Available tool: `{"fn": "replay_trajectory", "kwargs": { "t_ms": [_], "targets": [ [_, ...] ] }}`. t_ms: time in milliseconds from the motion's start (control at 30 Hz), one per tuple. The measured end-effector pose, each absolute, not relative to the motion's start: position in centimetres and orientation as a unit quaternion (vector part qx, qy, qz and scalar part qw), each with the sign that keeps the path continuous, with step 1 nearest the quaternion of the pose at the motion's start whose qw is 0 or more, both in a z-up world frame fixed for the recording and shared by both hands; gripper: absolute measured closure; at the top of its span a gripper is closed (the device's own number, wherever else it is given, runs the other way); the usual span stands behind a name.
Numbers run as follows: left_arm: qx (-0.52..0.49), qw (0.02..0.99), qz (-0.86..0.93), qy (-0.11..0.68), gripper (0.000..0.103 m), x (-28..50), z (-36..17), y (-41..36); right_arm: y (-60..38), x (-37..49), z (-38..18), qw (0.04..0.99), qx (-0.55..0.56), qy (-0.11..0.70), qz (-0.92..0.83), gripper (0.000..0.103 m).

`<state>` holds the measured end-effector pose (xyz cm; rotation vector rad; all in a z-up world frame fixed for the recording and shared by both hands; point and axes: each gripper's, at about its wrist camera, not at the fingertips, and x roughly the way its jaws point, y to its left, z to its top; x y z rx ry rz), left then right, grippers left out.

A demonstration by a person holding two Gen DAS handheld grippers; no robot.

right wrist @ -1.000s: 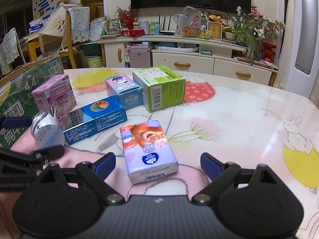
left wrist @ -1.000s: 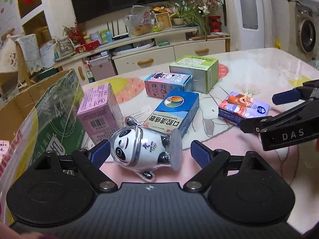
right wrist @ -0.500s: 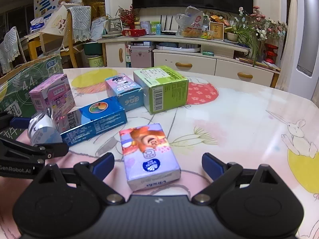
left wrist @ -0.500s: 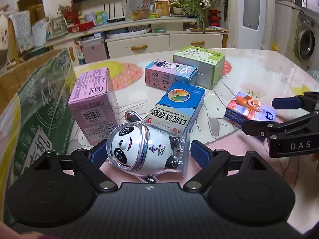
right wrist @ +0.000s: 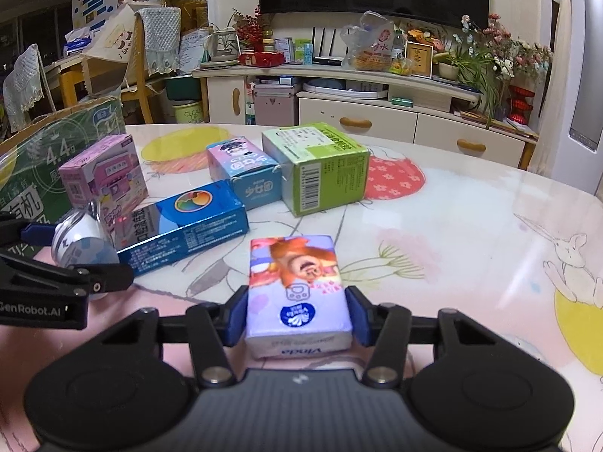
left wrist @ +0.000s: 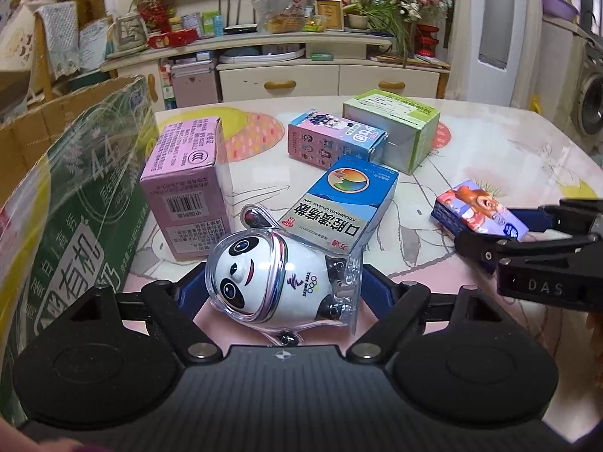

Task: Organize rigid objects
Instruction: 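Close left gripper on panda figure while right gripper closes on tissue pack, then carry panda with left tool while right tool carries tissue pack toward cardboard box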

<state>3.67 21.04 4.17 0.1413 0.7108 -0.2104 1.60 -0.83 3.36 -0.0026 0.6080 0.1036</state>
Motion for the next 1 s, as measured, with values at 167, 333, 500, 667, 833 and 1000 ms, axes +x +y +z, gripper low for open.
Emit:
{"fn": "replay_trajectory", "kwargs": {
  "t_ms": [167,333,500,667,833,1000],
  "targets": [
    [0.053,0.929,-0.096,0.353,0.000,3.0,4.4,21.2,-0.7,1.1,3.3,0.954,0.006,0.295,0.051,0.051],
    [0.034,0.925,-0.096,0.366,0.000,2.3,4.6,21.4,-0.1,0.4,3.5,0.953,0.019,0.296,0.061,0.051],
    [0.029,0.922,-0.103,0.373,0.000,1.3,4.7,21.3,0.1,-0.6,3.6,0.950,0.043,0.301,0.066,0.051],
    [0.028,0.923,-0.107,0.368,0.001,0.5,5.2,21.3,1.3,-2.0,4.3,0.953,0.034,0.293,0.061,0.052],
    [0.025,0.926,-0.108,0.362,0.001,-0.1,5.9,21.8,1.9,-3.0,5.1,0.957,0.028,0.283,0.054,0.051],
    [0.024,0.927,-0.119,0.354,0.001,-0.8,6.7,21.7,2.5,-4.4,6.3,0.961,0.017,0.272,0.043,0.052]
  ]
}}
